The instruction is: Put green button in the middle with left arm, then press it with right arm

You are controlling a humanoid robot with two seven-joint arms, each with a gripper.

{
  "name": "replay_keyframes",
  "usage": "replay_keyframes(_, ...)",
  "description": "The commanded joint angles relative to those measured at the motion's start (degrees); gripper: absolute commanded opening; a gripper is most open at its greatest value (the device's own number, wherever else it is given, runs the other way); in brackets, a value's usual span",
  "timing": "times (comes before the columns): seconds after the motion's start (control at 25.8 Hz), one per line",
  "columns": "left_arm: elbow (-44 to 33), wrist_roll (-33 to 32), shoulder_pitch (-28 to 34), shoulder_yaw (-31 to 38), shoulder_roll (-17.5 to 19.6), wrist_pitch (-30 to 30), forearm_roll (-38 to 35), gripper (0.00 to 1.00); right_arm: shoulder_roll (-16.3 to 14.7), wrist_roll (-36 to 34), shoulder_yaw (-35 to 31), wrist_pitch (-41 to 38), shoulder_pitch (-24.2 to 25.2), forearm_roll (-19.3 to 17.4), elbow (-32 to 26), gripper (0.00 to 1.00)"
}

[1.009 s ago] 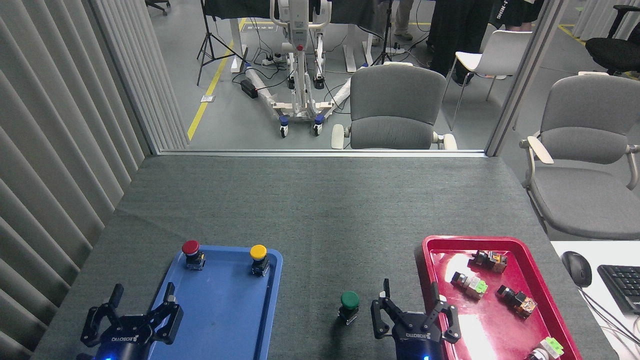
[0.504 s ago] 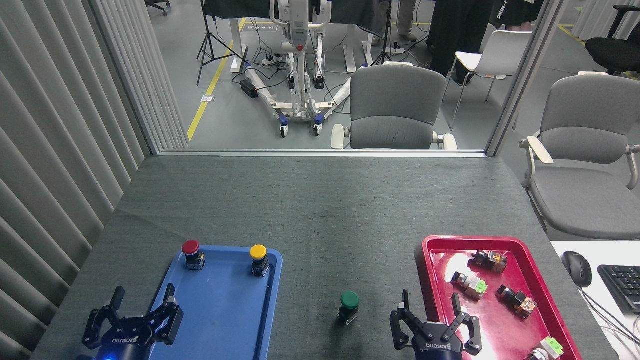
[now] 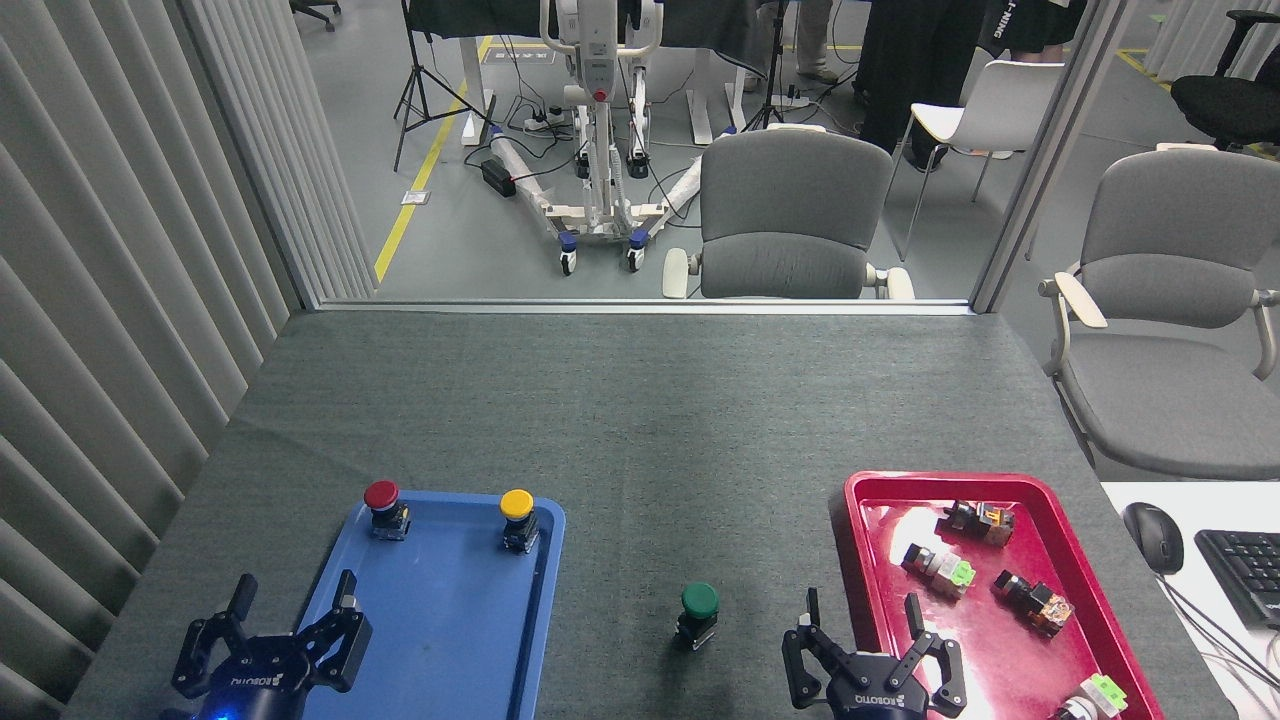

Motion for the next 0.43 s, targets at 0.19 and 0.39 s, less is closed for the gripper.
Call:
replay_keyframes(0.19, -0.04, 0.02, 0.11, -0.04, 0.11, -0.02, 0.00, 1.00, -0.20, 0.00, 0.01, 0.09, 0.17, 0.00, 0.00, 0.99)
replay_keyframes(0.39, 0.05, 0.11, 0.37, -0.04, 0.11, -2.66, -0.09, 1.00, -0.20, 0.00, 0.01, 0.09, 0.17, 0.00, 0.00, 0.99)
